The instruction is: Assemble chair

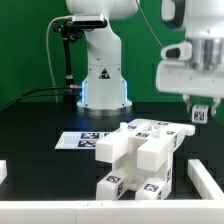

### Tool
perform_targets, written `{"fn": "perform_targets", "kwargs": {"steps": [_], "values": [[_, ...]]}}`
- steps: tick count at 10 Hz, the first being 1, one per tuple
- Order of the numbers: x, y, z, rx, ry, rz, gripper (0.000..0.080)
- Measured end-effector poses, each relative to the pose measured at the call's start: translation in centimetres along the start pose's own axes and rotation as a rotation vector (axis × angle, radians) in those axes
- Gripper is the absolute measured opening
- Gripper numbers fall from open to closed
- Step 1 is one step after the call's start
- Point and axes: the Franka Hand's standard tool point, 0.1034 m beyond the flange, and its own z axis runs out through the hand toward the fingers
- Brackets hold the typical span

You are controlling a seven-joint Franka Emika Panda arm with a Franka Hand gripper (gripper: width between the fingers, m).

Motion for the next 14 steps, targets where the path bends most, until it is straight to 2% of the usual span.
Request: {"fn": "perform_targets", "kwargs": {"steps": [1,2,3,4,7,8,10,11,12,14], "values": [[1.9,0.7,-1.7,0.024,0.01,-0.048,0.0281],[4.7,1.7,-2.7,0.032,0.018,-0.086,0.0281],[7.3,2.3,-3.4,0.031,0.022,-0.112,0.0281],[8.5,2.3,-3.5,0.026,0.023,-0.101,0.0281],[8.4,2.4,-3.3,0.023,0.023,-0.104,0.0281],[9.5,2.9,-3.4,0.016,0.028,-0.166,0.0281],[14.5,2.8,-5.2,0.039,0.087,-0.277,0.0281],[15.6,2.4,-5.6,0.045,0.1,-0.283,0.0281],[15.4,1.9,-6.1,0.049,0.1,-0.292,0.0281],[15.4,2.0,-5.9,0.048,0.099,-0.29,0.0281]]}}
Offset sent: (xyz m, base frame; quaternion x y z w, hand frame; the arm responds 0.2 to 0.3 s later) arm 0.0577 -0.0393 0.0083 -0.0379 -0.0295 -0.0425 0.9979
